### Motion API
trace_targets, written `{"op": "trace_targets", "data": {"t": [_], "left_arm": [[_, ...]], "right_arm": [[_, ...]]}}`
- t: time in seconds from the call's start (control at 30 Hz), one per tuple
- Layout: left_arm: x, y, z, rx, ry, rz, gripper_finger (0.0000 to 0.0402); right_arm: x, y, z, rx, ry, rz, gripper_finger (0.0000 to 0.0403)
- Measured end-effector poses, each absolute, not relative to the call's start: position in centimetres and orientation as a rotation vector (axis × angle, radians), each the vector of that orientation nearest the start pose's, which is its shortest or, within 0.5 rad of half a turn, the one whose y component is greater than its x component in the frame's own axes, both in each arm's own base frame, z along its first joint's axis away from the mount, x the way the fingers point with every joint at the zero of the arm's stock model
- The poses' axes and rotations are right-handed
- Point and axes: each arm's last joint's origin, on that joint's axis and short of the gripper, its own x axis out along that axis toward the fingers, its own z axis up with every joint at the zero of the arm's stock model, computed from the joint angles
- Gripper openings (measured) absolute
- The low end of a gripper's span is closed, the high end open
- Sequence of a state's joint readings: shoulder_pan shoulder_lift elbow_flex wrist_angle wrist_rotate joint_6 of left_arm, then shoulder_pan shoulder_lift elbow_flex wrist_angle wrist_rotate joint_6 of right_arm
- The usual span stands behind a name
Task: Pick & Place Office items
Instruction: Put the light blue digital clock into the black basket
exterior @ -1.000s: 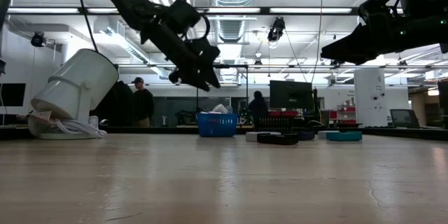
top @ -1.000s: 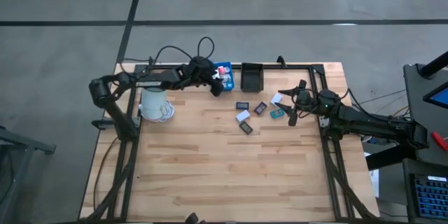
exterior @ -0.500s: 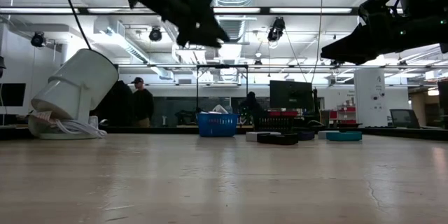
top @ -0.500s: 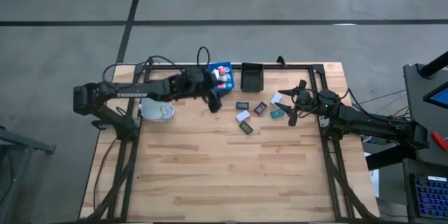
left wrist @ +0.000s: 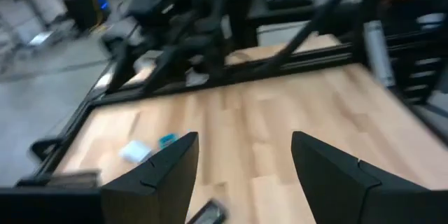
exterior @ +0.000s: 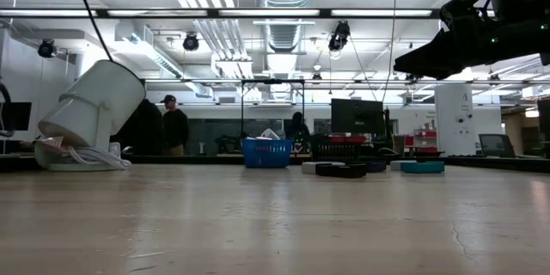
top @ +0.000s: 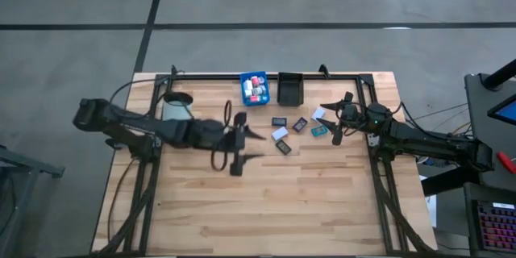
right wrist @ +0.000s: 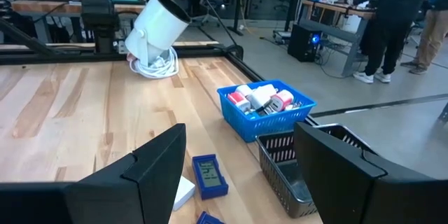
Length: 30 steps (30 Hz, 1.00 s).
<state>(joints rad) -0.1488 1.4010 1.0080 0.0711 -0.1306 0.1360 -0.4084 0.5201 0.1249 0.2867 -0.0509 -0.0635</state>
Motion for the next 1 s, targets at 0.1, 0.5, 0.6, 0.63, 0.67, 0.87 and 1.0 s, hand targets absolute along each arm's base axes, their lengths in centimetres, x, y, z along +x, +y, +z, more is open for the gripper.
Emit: {"op": "trace_targets", "data": {"t": [0.1,0.5,0.6,0.63,0.67,0.87,1.0], "left_arm": [[30.3,-6.5,29.8,0.198,0.289,-0.11,0.0234],[21.7,-11.4,28.1,0.328,0.089,-0.274,0.0234],[19.3,-10.5,27.2,0.316,0.003,-0.263,0.0234],[18.5,-10.1,26.7,0.311,-0.011,-0.27,0.0234],[17.8,-9.6,26.3,0.307,-0.022,-0.283,0.0234],[13.7,-7.5,23.1,0.295,-0.103,-0.355,0.0234],[11.8,-6.5,21.2,0.272,-0.205,-0.363,0.0234]], "right_arm": [[12.6,-5.3,18.5,-0.038,0.116,-0.353,0.0256],[12.6,-5.3,18.5,-0.038,0.116,-0.353,0.0256],[12.6,-5.3,18.5,-0.038,0.116,-0.354,0.0256],[12.6,-5.3,18.5,-0.038,0.116,-0.353,0.0256],[12.6,-5.3,18.5,-0.038,0.116,-0.353,0.0256],[12.6,-5.3,18.5,-0.038,0.116,-0.353,0.0256],[12.6,-5.3,18.5,-0.038,0.116,-0.353,0.0256]]}}
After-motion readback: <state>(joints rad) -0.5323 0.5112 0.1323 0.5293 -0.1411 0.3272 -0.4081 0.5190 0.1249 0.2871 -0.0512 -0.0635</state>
